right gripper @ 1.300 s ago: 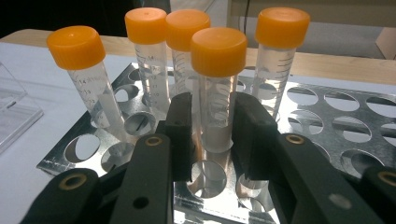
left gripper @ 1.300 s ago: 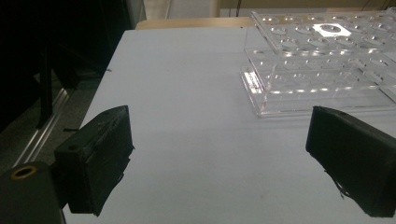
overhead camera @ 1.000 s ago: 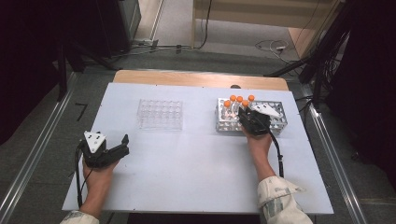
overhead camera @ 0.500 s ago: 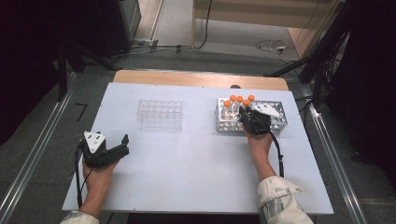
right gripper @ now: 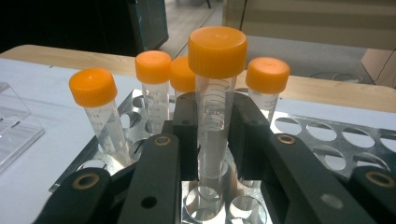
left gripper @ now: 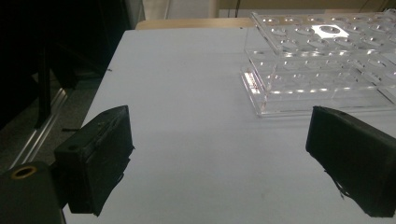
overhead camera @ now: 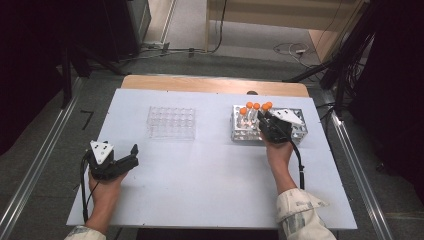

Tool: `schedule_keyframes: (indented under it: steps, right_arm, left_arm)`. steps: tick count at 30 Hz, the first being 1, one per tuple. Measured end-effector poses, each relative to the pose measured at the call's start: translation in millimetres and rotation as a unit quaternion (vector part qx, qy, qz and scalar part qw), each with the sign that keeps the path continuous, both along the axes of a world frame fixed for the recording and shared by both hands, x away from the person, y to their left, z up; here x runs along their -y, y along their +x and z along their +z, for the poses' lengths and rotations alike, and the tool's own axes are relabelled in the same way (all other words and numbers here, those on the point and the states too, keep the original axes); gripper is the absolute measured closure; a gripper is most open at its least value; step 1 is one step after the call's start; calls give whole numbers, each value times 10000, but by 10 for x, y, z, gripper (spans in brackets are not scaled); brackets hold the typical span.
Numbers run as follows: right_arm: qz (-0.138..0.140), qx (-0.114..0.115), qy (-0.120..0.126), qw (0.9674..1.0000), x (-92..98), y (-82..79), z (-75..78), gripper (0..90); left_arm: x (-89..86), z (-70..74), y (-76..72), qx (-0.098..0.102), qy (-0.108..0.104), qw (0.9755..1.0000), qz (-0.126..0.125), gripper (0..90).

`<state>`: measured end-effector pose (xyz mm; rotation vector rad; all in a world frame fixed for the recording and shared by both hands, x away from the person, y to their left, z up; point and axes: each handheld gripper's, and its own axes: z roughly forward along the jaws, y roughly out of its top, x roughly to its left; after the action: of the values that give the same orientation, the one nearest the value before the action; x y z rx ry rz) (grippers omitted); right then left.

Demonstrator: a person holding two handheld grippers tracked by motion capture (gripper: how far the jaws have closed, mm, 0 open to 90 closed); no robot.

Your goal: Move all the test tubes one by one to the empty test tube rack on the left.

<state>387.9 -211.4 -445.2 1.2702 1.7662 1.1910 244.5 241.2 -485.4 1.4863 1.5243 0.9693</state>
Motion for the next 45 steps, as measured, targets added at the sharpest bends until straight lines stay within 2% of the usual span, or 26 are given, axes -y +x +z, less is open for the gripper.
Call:
schedule_keyframes:
  steps: [7, 14, 16, 19, 25, 29, 32, 34, 41, 45]
  right_arm:
    - [15, 129, -42, 9999, -4, -31, 71, 720]
    - [71, 344, 88, 9993, 15, -118, 234, 720]
    - [125, 379, 128, 9991, 8, -148, 287, 720]
    - [242, 421, 129, 9987, -25, -213, 353, 720]
    - [466, 313, 97, 9984, -104, -314, 380, 720]
    - [625, 232, 55, 9978, -186, -366, 350, 720]
    - [741, 191, 45, 9971, -252, -395, 335, 720]
    - [807, 185, 60, 9966, -292, -411, 332, 720]
    - [1048, 72, 114, 9944, -445, -459, 294, 720]
    - [1205, 19, 51, 9927, -554, -489, 252, 720]
  left_arm:
    - [-4, 0, 3, -20, -4, 10000, -21, 79]
    - [6, 14, -1, -11, -77, 9999, -63, 79]
    - [18, 37, -2, -2, -203, 9997, -151, 78]
    - [32, 55, -4, 11, -257, 9995, -196, 78]
    - [111, 143, 70, 68, -504, 9981, -352, 79]
    - [182, 181, 126, 98, -530, 9974, -474, 79]
    - [276, 205, 172, 139, -557, 9965, -613, 94]
    - [391, 229, 238, 186, -639, 9950, -751, 99]
    - [635, 269, 354, 223, -646, 9919, -1070, 100]
    - [717, 281, 374, 264, -574, 9912, -1166, 100]
